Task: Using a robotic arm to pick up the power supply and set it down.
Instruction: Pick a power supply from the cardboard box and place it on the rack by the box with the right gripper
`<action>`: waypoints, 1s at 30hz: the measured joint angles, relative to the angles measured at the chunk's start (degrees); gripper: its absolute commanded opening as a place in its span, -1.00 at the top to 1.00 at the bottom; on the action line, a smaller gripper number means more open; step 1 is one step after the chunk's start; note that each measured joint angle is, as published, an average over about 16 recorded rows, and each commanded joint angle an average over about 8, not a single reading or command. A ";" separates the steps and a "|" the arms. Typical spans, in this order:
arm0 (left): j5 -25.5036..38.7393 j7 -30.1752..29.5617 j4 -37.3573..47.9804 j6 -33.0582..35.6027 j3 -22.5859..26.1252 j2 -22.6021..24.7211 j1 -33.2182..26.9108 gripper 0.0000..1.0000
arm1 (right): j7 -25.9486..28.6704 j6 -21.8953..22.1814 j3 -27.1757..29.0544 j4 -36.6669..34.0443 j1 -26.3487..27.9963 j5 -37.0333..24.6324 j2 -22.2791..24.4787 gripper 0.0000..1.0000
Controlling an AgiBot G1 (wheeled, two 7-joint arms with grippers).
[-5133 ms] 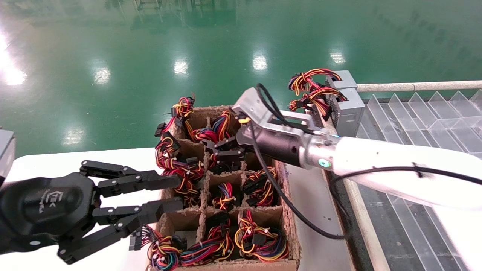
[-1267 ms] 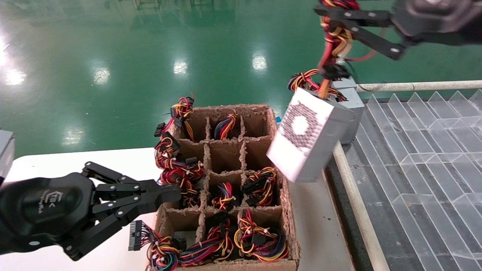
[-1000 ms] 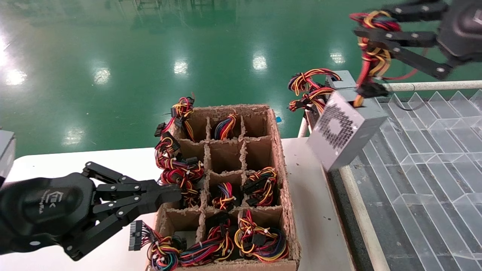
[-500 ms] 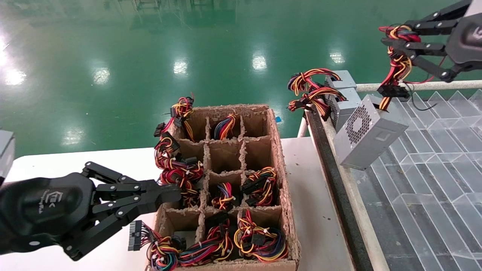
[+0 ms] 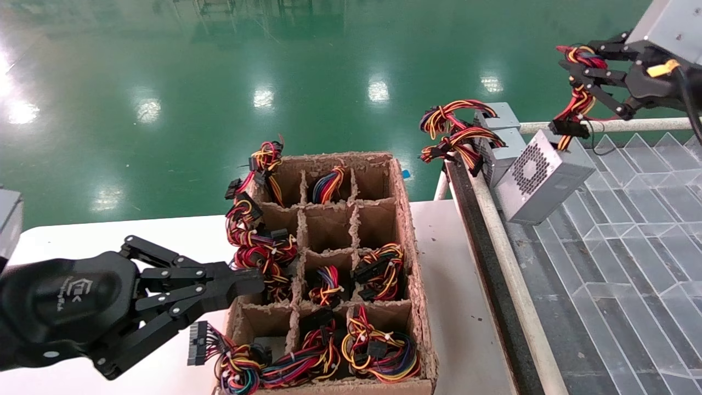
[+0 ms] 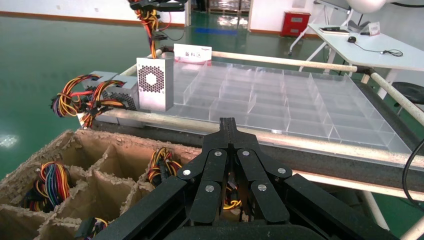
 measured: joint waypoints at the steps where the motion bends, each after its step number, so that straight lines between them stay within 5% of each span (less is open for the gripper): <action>1: 0.00 0.00 0.00 0.00 0.00 0.00 0.00 1.00 | 0.16 0.54 -0.12 0.00 -0.28 -0.44 -0.30 1.00; 20: 0.00 0.00 0.00 0.00 0.00 0.00 0.00 1.00 | 4.09 8.03 -3.06 -0.15 -5.08 -8.40 -7.24 1.00; 22: 0.00 0.00 0.00 0.00 0.00 0.00 0.00 1.00 | 4.77 8.38 -3.33 -0.16 -5.23 -9.38 -7.79 0.68; 28: 0.00 0.00 0.00 0.00 0.00 0.00 0.00 1.00 | 7.10 8.42 -4.03 -0.16 -5.17 -12.01 -9.00 -0.82; 30: 0.00 0.00 0.00 0.00 0.00 0.00 0.00 1.00 | 7.90 8.12 -4.24 -0.15 -5.03 -12.73 -9.26 -1.00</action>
